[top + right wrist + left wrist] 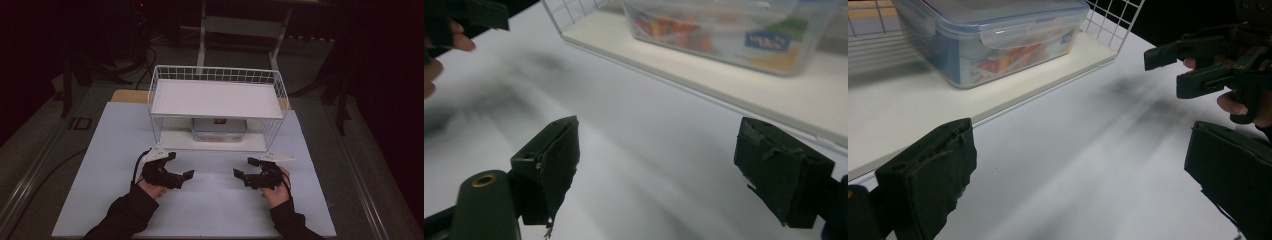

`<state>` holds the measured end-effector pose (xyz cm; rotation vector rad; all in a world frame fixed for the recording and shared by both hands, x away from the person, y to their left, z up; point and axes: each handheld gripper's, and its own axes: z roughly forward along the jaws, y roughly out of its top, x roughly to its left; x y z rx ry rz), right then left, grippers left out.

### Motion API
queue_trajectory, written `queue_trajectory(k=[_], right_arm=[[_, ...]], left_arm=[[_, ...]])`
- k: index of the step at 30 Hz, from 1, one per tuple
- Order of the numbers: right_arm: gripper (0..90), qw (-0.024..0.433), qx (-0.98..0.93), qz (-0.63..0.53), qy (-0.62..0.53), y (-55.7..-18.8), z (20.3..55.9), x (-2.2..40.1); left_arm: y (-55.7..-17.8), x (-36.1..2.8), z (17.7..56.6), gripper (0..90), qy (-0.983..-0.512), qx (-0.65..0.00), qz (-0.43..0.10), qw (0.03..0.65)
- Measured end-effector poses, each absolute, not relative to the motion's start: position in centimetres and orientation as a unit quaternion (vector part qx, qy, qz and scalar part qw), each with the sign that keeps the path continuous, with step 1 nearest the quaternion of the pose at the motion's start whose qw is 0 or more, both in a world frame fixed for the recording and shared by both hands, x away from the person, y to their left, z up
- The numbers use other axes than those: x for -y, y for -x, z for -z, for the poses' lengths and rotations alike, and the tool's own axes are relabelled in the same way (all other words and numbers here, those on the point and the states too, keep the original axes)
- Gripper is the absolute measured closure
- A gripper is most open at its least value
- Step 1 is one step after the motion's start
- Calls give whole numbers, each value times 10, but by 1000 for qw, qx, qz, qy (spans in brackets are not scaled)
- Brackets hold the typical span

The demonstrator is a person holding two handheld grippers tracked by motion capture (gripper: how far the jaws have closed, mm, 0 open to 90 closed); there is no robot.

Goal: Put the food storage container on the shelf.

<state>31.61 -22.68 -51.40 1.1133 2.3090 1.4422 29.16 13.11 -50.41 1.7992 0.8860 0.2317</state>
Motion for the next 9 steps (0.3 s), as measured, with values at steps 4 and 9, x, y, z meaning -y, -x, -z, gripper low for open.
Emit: queue_trajectory(k=[4,9], right_arm=[[181,102,-781,-486,-379,-318,516,228],[181,107,-786,-486,-366,-316,517,223]], left_arm=[[-291,-132,505,4,-754,-371,-98,533],[-290,-130,504,4,-756,-364,-100,535]])
